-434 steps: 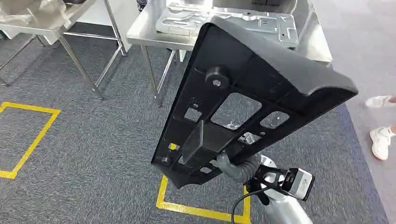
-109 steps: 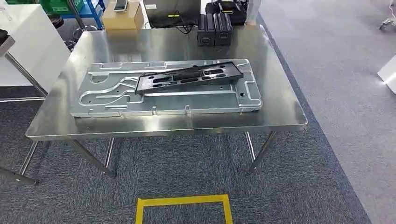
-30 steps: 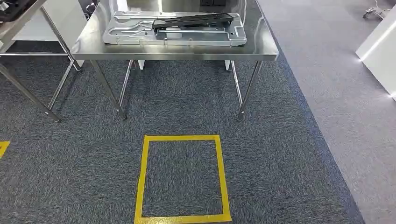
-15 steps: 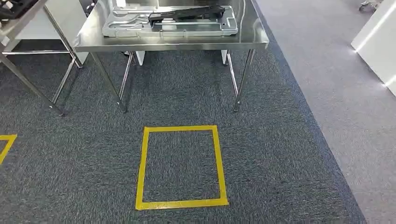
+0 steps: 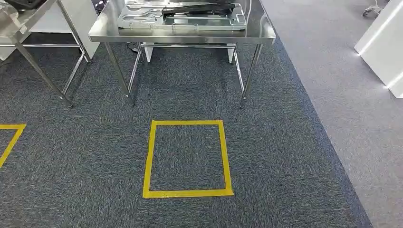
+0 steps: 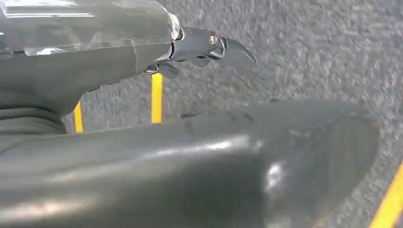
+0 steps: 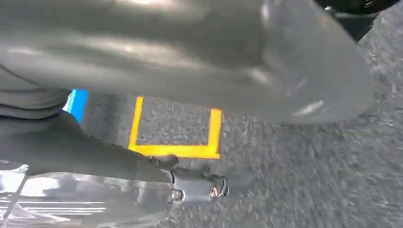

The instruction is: Take the parts from the cabinet and place them on the table.

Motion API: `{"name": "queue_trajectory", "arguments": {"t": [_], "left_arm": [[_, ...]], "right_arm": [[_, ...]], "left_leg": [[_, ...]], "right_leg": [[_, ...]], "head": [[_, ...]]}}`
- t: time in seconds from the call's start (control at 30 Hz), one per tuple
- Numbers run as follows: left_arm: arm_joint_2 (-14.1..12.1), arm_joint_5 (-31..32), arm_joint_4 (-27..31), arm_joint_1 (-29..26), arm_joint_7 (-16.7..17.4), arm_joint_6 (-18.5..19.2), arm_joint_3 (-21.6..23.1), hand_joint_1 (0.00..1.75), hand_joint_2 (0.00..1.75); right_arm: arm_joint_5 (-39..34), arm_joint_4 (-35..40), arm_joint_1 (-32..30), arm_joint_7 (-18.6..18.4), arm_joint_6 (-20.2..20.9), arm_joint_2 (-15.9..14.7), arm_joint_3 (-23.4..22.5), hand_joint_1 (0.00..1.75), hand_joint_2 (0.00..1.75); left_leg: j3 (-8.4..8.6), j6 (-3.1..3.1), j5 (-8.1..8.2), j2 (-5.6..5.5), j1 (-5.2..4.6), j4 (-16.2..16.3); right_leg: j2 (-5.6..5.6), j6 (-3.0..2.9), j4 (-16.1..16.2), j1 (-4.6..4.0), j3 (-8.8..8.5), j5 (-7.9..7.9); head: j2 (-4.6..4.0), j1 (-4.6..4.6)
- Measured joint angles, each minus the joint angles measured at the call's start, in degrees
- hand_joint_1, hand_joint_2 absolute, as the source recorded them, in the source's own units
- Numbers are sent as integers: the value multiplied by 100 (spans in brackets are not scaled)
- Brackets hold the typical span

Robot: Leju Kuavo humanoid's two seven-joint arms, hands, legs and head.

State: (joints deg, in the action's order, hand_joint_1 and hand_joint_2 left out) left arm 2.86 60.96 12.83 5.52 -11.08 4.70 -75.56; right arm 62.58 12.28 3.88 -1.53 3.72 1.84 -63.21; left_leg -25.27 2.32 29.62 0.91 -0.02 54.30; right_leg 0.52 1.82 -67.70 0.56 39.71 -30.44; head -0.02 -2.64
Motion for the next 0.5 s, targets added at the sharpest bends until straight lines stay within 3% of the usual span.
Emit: {"name": "queue_trajectory", "arguments": {"t": [0.03,0.07,0.1,0.13,0.2,0.23,0.27,0.37,0.4,0.43,0.5], "left_arm": [[0,2,0,-4,7,-7,0,0,0],[0,2,0,-12,11,-7,0,0,0],[0,0,0,-15,24,-11,0,0,0],[0,0,0,-14,24,-15,0,0,0],[0,0,0,-14,28,-20,0,0,0],[9,0,-2,-15,33,-20,0,0,0],[11,-2,0,-10,33,-20,0,0,0],[11,-20,0,-10,33,-24,0,0,0],[4,-22,0,-10,33,-26,0,0,0],[-4,-22,-2,-13,33,-26,0,0,0],[-2,-24,-2,-12,33,-26,0,0,0]], "right_arm": [[-26,0,0,46,37,-2,-4,0,0],[-52,0,-1,107,85,-4,-9,0,0],[-80,0,-3,159,118,-7,-15,0,0],[-103,0,-5,184,135,-9,-17,0,0],[-103,2,-2,221,155,-13,-20,0,0],[-87,2,6,249,162,-24,-20,0,0],[-81,2,9,266,164,-35,-20,0,0],[-44,2,3,284,98,-39,-20,0,0],[-37,2,1,284,85,-39,-20,0,0],[-28,2,6,284,85,-35,-20,0,0],[-26,2,5,284,85,-37,-20,0,0]], "left_leg": [[-82,3,-55,0,-18,8],[-170,0,-108,0,-32,22],[-246,-1,-150,-1,-38,38],[-320,-6,-187,-2,-41,61],[-391,-24,-242,-12,-42,98],[-413,-44,-270,-11,-41,108],[-448,-73,-287,-11,-74,142],[-476,-168,-351,-26,-45,122],[-499,-197,-330,-39,-60,159],[-569,-221,-212,-48,-42,287],[-940,-273,307,-55,-12,1121]], "right_leg": [[-8,11,-432,1,130,-226],[-15,11,-718,0,181,-346],[-18,1,-705,-1,90,-327],[-22,-18,-420,-4,-151,-210],[-26,-87,666,-26,-911,127],[-29,-149,1168,-53,-1230,135],[-22,-170,1257,-82,-1243,145],[-6,-234,1236,-110,-1196,191],[30,-294,1321,-41,-1200,263],[80,-325,1339,-46,-1187,290],[130,-372,1328,-58,-1109,325]], "head": [[0,-2],[0,-2],[0,-2],[0,-2],[0,-2],[0,-2],[0,-2],[0,-2],[0,-2],[0,-2],[0,-2]]}}
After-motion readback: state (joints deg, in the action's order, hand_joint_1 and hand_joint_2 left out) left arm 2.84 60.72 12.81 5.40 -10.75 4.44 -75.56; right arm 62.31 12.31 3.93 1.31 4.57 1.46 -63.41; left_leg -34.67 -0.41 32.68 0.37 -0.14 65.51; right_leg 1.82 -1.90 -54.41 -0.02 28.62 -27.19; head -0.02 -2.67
